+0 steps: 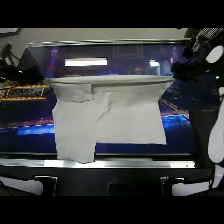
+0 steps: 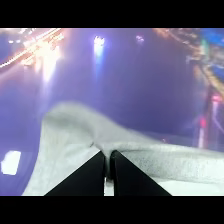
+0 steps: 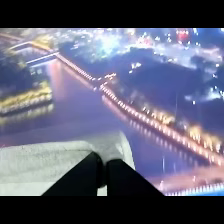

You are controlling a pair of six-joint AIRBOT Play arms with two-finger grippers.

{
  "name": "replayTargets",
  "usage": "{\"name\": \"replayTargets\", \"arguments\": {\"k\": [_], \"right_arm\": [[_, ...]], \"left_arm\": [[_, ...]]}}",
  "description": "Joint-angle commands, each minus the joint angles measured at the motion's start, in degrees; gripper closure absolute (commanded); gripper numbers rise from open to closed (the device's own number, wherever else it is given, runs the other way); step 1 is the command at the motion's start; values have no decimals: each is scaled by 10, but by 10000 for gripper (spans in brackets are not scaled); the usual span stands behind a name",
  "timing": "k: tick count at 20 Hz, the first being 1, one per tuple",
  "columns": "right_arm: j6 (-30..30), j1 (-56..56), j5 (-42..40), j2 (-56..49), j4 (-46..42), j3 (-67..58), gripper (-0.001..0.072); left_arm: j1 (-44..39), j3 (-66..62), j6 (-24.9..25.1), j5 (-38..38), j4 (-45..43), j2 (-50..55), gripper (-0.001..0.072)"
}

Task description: Fold the clothes and pants, and hang the long-sleeved shirts on hangers.

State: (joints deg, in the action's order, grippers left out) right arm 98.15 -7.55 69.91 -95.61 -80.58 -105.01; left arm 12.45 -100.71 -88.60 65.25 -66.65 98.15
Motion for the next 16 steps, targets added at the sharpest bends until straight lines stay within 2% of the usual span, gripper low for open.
{"name": "replayTargets", "arguments": {"k": [1,5,11,16], "right_arm": [[-2,0,-79,-81,9,-1,675],[-27,0,-77,-94,7,-1,675],[-28,0,49,-96,3,-1,674],[-29,0,123,-122,6,0,674]], "left_arm": [[-34,2,16,-95,11,106,690],[-38,2,34,-68,11,119,690],[-31,2,34,71,9,119,690],[-31,2,34,126,2,119,690]]}}
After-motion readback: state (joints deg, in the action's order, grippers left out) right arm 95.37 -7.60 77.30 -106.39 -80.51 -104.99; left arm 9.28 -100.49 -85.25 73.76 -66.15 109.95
